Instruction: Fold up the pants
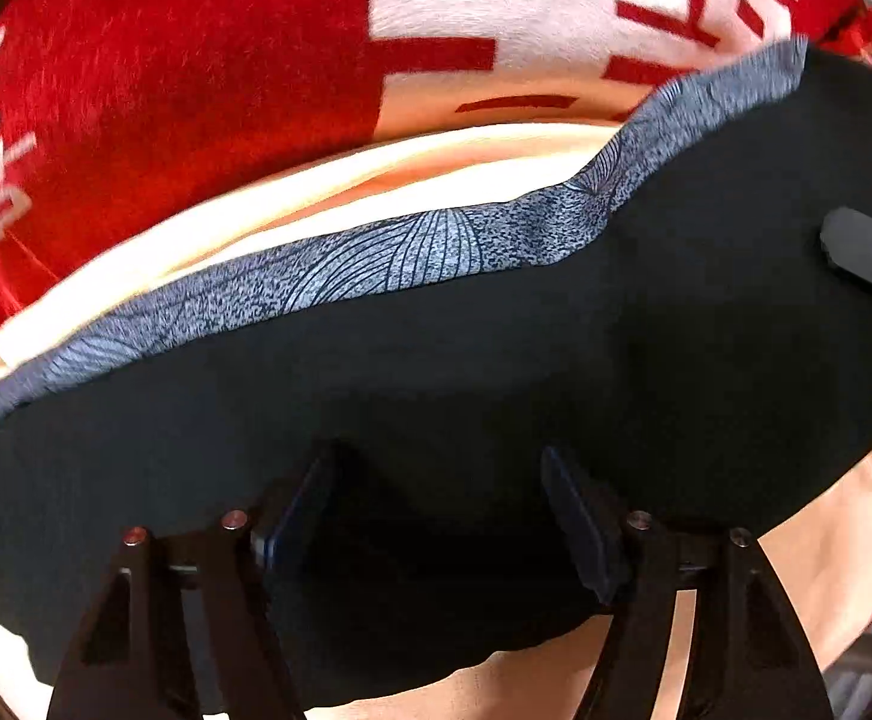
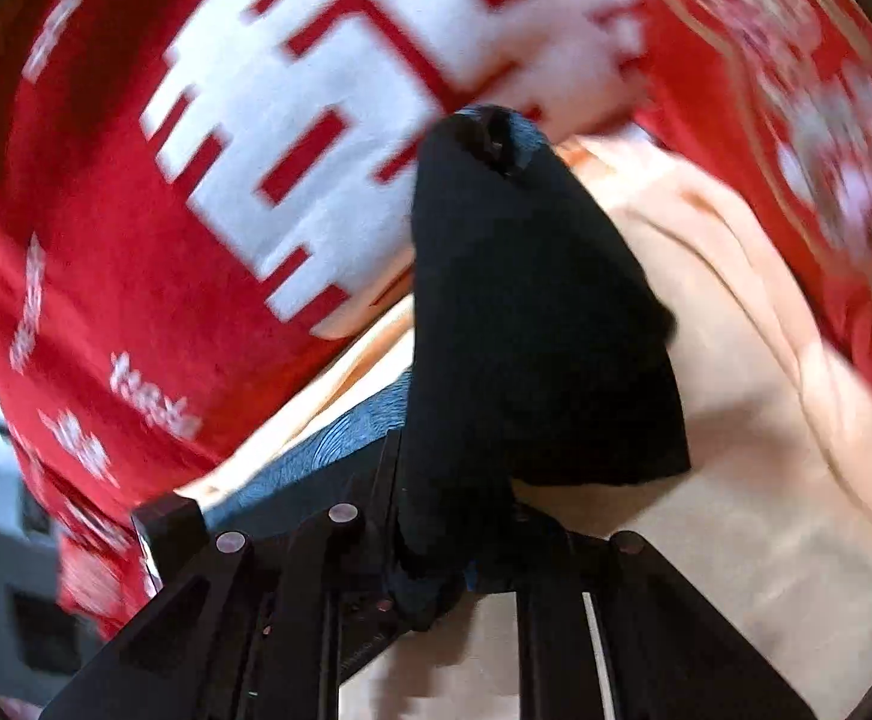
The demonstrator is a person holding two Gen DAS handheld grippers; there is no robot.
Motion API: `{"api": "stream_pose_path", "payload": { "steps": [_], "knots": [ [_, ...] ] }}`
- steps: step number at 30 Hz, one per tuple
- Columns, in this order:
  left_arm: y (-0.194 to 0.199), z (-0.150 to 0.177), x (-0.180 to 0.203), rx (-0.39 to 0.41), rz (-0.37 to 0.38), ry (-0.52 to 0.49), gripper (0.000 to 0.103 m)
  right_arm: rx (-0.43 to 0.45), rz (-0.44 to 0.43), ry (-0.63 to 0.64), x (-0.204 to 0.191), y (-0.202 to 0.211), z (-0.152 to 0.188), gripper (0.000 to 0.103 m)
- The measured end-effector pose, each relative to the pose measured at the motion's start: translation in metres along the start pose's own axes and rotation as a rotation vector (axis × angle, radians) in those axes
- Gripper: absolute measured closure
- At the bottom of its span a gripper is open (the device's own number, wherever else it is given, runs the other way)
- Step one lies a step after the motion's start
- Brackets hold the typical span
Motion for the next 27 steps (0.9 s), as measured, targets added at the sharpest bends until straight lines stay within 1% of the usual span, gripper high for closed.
{"api": "stream_pose_path", "payload": {
  "steps": [1, 4, 6, 9, 10, 11, 12, 14, 15, 17, 20, 22, 23, 24, 25, 26, 27],
  "knots": [
    [0.0, -0.001, -0.002, -0.001, 0.011, 0.002, 0.031, -0.001, 0.011, 0.034, -0.01, 0.0, -0.001, 0.087],
    [0.005, 0.0, -0.002, 0.008, 0.038, -0.038, 0.031, -0.017, 0.048, 0.133, -0.04, -0.005, 0.001, 0.087],
    [0.01, 0.008, -0.01, -0.005, 0.065, -0.051, 0.031, -0.026, 0.07, 0.191, -0.058, -0.009, 0.006, 0.087],
    [0.026, 0.012, -0.035, -0.048, 0.126, 0.003, 0.031, -0.037, 0.115, 0.279, -0.085, -0.015, 0.017, 0.087],
    [0.033, 0.014, -0.047, -0.048, 0.127, 0.023, 0.028, -0.041, 0.138, 0.309, -0.095, -0.019, 0.021, 0.087],
    [0.041, 0.016, -0.064, -0.039, 0.108, 0.038, 0.02, -0.046, 0.161, 0.34, -0.102, -0.023, 0.026, 0.086],
    [0.049, 0.019, -0.082, -0.024, 0.083, 0.053, 0.006, -0.051, 0.188, 0.375, -0.112, -0.028, 0.032, 0.086],
    [0.063, 0.025, -0.122, -0.003, 0.045, 0.084, 0.004, -0.062, 0.244, 0.445, -0.128, -0.041, 0.045, 0.084],
    [0.066, 0.029, -0.14, -0.013, 0.031, 0.093, 0.004, -0.074, 0.275, 0.491, -0.139, -0.051, 0.055, 0.084],
    [0.073, 0.04, -0.182, -0.033, -0.016, 0.129, 0.005, -0.091, 0.312, 0.539, -0.152, -0.068, 0.07, 0.082],
    [0.078, 0.059, -0.239, -0.062, -0.078, 0.182, 0.005, -0.144, 0.402, 0.636, -0.17, -0.104, 0.104, 0.079],
    [0.079, 0.068, -0.263, -0.074, -0.104, 0.208, 0.005, -0.178, 0.461, 0.698, -0.176, -0.127, 0.128, 0.076],
    [0.08, 0.073, -0.275, -0.077, -0.113, 0.223, 0.005, -0.197, 0.507, 0.743, -0.178, -0.141, 0.143, 0.073],
    [0.081, 0.077, -0.285, -0.077, -0.118, 0.239, 0.005, -0.196, 0.553, 0.785, -0.181, -0.15, 0.151, 0.071],
    [0.083, 0.08, -0.297, -0.077, -0.122, 0.245, 0.005, -0.187, 0.612, 0.843, -0.183, -0.157, 0.16, 0.068],
    [0.083, 0.082, -0.304, -0.076, -0.13, 0.249, 0.005, -0.188, 0.652, 0.889, -0.184, -0.162, 0.168, 0.058],
    [0.084, 0.082, -0.308, -0.074, -0.135, 0.25, 0.005, -0.188, 0.674, 0.923, -0.188, -0.164, 0.174, 0.052]
  ]
}}
Point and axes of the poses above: each gripper's, at about its wrist camera, not at the fingertips, and y roughly against the way its jaws point, x to its right, z to its underside, the point moved 7 cm from there along -y, roughly the way its jaws point, and after that the axes turned 2 degrees about -z, right-handed, at the moved point
